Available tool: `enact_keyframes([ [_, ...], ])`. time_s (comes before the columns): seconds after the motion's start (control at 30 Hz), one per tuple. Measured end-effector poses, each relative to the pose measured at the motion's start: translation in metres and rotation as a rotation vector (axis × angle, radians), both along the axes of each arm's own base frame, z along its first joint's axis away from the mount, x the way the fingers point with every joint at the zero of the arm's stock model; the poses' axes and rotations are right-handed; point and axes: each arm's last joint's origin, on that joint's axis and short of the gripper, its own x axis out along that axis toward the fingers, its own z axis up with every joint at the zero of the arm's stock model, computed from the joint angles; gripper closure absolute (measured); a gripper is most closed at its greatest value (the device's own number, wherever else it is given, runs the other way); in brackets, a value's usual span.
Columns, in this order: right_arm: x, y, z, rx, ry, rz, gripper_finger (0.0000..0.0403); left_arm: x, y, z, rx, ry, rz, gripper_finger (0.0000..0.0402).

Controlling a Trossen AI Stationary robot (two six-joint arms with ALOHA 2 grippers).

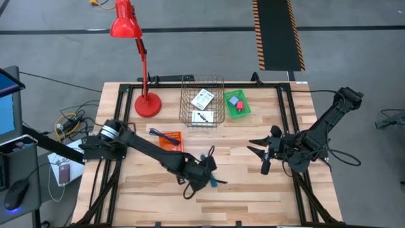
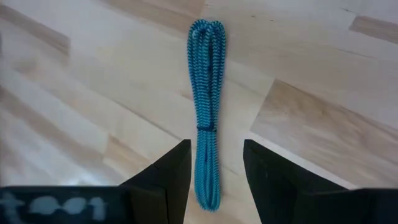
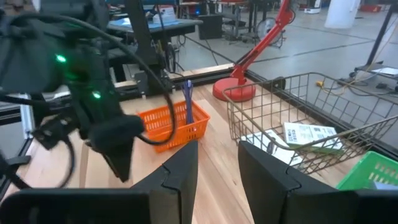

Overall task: Pick and place items into bin
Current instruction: Put the blue charger cable into the orange bin

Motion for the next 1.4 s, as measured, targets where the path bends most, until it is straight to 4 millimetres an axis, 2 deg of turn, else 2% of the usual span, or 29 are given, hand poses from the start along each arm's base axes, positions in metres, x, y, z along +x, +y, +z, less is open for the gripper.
enact_keyframes([
  [0.17,0.0,0.001,0.0,0.012,0.013,0.035,0.0294,0.017,0.008,-0.009,-0.068,0.058,0.0,0.0263],
  [0.33,0.0,0.001,-0.001,0.016,0.018,0.048,0.0294,0.025,0.014,-0.021,-0.146,0.117,-0.015,0.0263],
  [0.93,0.0,0.002,-0.001,0.017,0.03,0.066,0.0294,0.034,0.032,-0.02,-0.192,0.089,-0.048,0.0263],
  [1.27,0.0,0.001,-0.003,0.003,0.046,0.066,0.0294,0.044,0.032,-0.047,-0.209,0.106,-0.07,0.0263],
  [1.4,-0.001,0.001,-0.004,-0.003,0.051,0.066,0.0294,0.047,0.039,-0.051,-0.23,0.119,-0.059,0.0263],
])
